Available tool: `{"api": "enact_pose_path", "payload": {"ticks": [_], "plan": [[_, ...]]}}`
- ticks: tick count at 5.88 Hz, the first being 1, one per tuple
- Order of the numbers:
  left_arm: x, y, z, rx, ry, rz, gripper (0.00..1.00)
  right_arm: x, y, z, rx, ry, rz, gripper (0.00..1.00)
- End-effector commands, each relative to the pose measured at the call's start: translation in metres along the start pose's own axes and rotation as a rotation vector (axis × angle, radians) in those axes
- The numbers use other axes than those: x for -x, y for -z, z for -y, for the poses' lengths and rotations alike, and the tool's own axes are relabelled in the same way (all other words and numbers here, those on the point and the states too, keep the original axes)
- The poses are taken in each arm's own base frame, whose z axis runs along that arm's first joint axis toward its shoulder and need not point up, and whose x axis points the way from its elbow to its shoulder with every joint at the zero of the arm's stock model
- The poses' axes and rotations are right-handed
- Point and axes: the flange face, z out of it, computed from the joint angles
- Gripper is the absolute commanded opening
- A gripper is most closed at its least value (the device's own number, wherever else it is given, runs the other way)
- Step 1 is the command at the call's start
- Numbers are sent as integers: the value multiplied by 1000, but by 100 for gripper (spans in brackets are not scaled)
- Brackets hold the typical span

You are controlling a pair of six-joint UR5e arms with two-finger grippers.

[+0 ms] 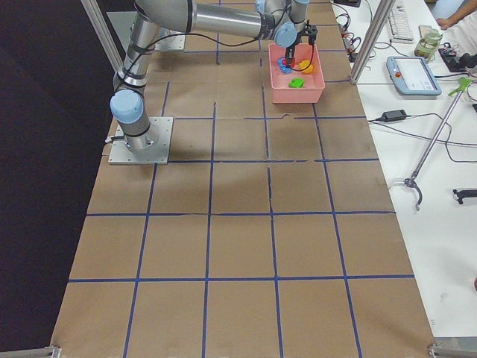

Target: Put all blocks into box

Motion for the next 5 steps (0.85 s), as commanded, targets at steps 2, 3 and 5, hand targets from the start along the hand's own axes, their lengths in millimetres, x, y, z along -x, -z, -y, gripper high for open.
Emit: {"api": "enact_pose_path", "payload": {"ticks": [2,3,5], "plan": [[0,5,-3,-10,9,1,99,22,-42,-3,-1,-4,-10,82],[0,6,-5,-13,13,1,99,16,-30,2,-14,-12,-5,99],[0,9,-4,-34,16,1,99,-16,33,21,-6,-46,-14,99]]}}
